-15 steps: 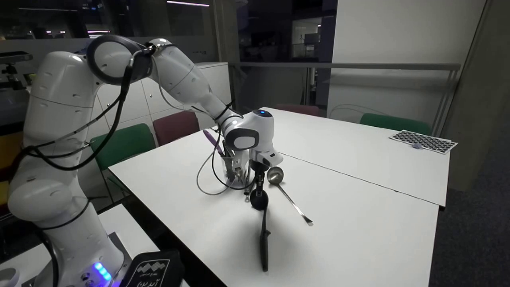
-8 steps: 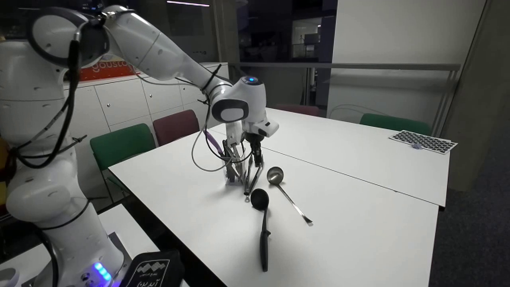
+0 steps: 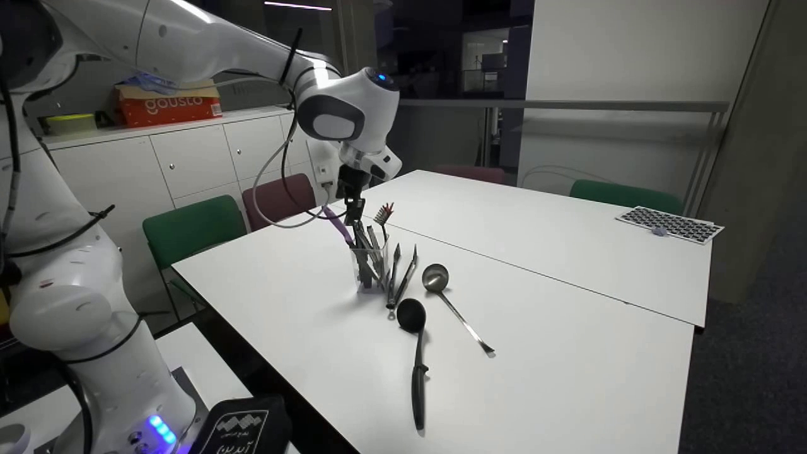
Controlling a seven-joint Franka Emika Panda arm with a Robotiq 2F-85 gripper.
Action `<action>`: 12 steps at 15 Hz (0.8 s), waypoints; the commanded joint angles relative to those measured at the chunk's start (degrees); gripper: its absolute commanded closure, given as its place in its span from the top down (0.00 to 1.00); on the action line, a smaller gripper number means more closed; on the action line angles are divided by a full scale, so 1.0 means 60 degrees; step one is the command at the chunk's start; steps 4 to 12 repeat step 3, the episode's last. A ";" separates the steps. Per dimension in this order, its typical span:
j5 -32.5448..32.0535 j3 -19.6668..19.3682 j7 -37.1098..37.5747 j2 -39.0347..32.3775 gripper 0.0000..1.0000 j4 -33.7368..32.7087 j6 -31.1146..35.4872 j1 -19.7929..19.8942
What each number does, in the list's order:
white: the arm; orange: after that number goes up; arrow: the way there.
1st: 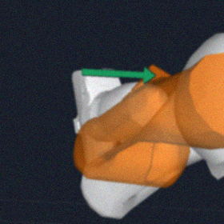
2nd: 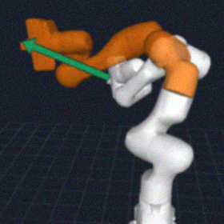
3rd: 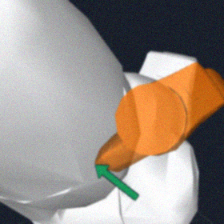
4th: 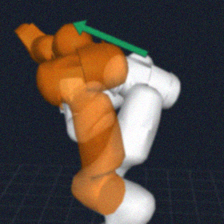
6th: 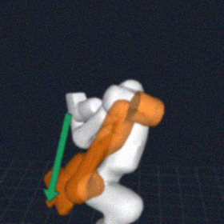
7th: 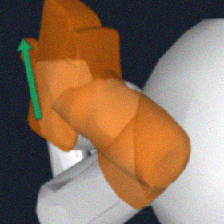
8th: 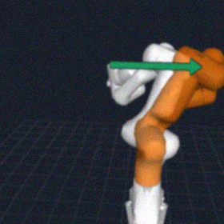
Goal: Put the black serving spoon on the table
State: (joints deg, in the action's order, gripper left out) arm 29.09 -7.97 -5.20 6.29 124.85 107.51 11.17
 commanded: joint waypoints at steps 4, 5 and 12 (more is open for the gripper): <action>-0.0002 -0.0163 -0.0039 -0.0001 1.00 0.0054 -0.0032 -0.0155; -0.0002 -0.0163 -0.0039 -0.0001 1.00 0.0054 -0.0032 -0.0155; -0.0002 -0.0163 -0.0039 -0.0001 1.00 0.0054 -0.0032 -0.0155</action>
